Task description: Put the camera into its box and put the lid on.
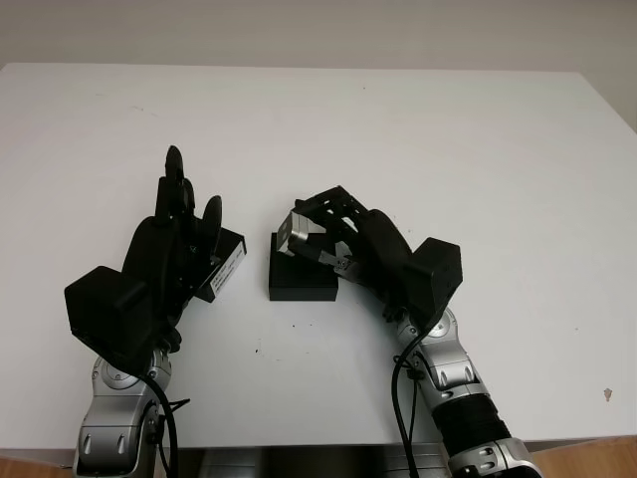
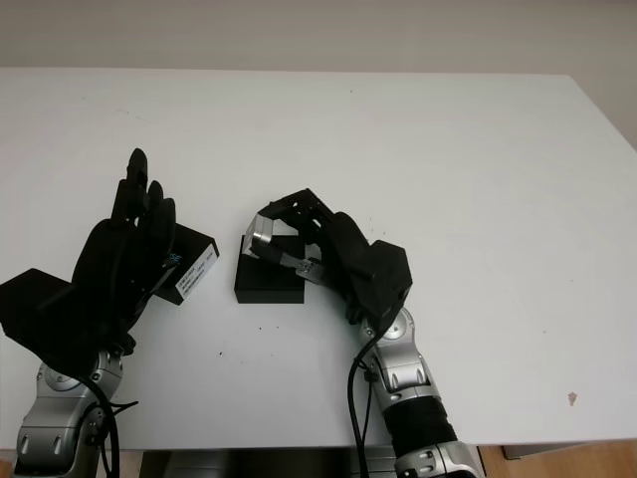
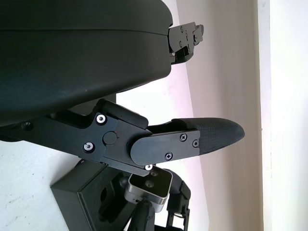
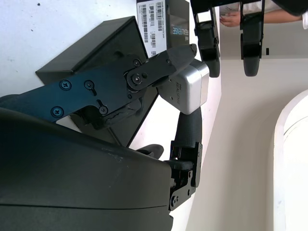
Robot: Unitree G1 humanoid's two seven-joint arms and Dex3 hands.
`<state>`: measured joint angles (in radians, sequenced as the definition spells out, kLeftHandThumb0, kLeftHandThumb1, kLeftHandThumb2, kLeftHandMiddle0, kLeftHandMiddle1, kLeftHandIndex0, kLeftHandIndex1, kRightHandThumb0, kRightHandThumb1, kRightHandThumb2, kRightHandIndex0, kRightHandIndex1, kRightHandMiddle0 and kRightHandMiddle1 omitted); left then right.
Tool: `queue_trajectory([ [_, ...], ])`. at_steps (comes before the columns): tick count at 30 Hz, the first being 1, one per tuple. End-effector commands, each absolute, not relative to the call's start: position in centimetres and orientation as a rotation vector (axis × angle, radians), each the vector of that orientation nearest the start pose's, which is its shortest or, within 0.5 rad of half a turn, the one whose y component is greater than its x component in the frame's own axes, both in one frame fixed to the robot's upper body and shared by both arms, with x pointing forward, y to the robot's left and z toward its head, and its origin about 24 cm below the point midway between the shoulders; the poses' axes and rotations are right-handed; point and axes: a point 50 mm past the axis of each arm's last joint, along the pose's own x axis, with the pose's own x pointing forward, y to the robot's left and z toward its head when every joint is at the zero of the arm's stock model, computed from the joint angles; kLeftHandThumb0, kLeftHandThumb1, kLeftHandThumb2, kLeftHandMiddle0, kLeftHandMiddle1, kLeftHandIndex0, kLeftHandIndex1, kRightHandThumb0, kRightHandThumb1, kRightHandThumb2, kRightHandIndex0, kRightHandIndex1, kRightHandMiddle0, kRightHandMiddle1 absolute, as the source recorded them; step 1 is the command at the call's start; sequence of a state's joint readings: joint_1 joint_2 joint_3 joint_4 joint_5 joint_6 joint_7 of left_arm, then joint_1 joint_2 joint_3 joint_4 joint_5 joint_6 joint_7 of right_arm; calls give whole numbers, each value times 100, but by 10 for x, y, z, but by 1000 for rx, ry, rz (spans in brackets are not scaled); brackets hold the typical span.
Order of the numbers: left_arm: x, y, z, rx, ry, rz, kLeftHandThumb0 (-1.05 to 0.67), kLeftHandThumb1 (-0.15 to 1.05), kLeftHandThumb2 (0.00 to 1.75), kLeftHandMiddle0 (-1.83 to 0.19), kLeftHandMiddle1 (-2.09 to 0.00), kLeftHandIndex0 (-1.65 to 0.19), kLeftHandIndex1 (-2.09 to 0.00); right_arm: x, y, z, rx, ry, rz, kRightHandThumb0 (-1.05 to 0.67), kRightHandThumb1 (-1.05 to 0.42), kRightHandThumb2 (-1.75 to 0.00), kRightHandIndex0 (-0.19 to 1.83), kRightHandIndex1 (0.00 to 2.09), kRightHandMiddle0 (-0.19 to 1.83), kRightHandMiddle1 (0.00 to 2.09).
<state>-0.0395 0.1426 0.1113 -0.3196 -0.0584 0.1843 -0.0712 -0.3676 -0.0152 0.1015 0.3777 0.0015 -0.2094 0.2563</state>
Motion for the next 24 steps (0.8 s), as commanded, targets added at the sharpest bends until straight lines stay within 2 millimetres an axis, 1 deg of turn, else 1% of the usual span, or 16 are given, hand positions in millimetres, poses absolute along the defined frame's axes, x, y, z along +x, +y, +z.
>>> queue_trajectory([
  [1,252,188,114,95,-190,8,-72,105,56,19,0,19,0,310,-90,74,-82,-204,450,-47,-101,-6,19,37,28,161],
  [10,253,189,113,99,-185,9,-73,105,57,19,0,19,0,309,-95,70,-101,-187,429,-46,-100,-5,18,40,28,160],
  [24,252,188,112,97,-180,6,-72,105,57,19,0,19,0,310,-98,55,-125,-131,414,-48,-101,-6,18,40,27,157],
])
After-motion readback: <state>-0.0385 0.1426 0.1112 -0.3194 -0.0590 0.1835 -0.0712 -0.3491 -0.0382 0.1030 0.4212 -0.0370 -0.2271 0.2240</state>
